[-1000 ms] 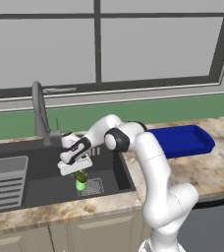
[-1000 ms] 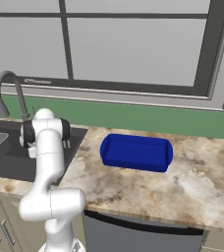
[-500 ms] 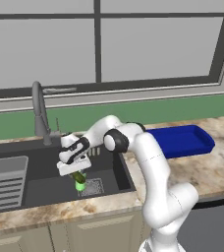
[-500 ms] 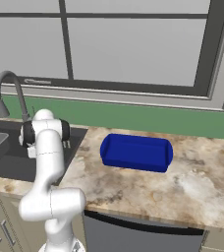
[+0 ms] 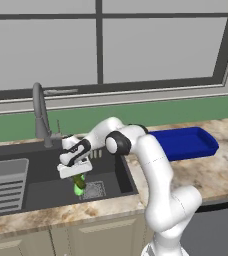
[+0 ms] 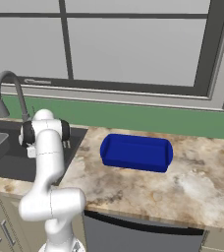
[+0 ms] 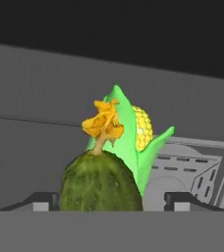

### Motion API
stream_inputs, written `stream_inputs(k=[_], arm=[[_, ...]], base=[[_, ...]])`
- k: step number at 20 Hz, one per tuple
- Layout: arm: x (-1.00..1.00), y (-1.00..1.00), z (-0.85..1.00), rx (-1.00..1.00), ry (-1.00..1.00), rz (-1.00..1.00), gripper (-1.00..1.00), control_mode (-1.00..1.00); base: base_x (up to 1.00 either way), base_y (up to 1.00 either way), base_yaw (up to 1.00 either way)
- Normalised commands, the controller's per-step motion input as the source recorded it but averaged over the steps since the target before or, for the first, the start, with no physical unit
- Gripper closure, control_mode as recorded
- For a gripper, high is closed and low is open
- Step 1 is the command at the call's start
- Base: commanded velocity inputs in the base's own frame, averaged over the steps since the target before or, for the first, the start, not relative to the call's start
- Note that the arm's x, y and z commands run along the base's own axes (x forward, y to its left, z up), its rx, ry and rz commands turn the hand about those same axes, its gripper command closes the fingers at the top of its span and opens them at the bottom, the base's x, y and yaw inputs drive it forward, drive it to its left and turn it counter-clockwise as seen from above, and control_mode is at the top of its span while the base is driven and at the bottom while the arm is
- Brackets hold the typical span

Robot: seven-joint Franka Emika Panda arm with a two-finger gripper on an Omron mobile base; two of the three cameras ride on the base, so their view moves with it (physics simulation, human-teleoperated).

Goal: Pick up all produce items and place them in the sink. Turn on the sink faucet to wash them. Then turn the sink off and put them in the tray.

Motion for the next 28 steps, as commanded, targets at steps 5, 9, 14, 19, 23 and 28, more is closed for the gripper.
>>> stream_inputs(k=[5,9,14,19,23,28], arm=[[0.01,-0.01,0.12,0.0,0.07,-0.02,-1.0,-1.0],[0.0,-0.06,0.31,0.0,0.07,-0.02,-1.0,-1.0],[-0.01,-0.06,0.23,-0.01,0.02,-0.03,-1.0,-1.0],[-0.01,-0.04,0.2,-0.01,0.02,-0.04,-1.0,-1.0],[-0.1,-0.05,0.2,0.0,0.01,-0.05,-1.0,-1.0],[-0.23,-0.12,0.27,0.0,0.0,-0.05,-1.0,-1.0]], base=[[0.0,0.0,0.0],[0.0,0.0,0.0],[0.0,0.0,0.0],[0.0,0.0,0.0],[0.0,0.0,0.0],[0.0,0.0,0.0]])
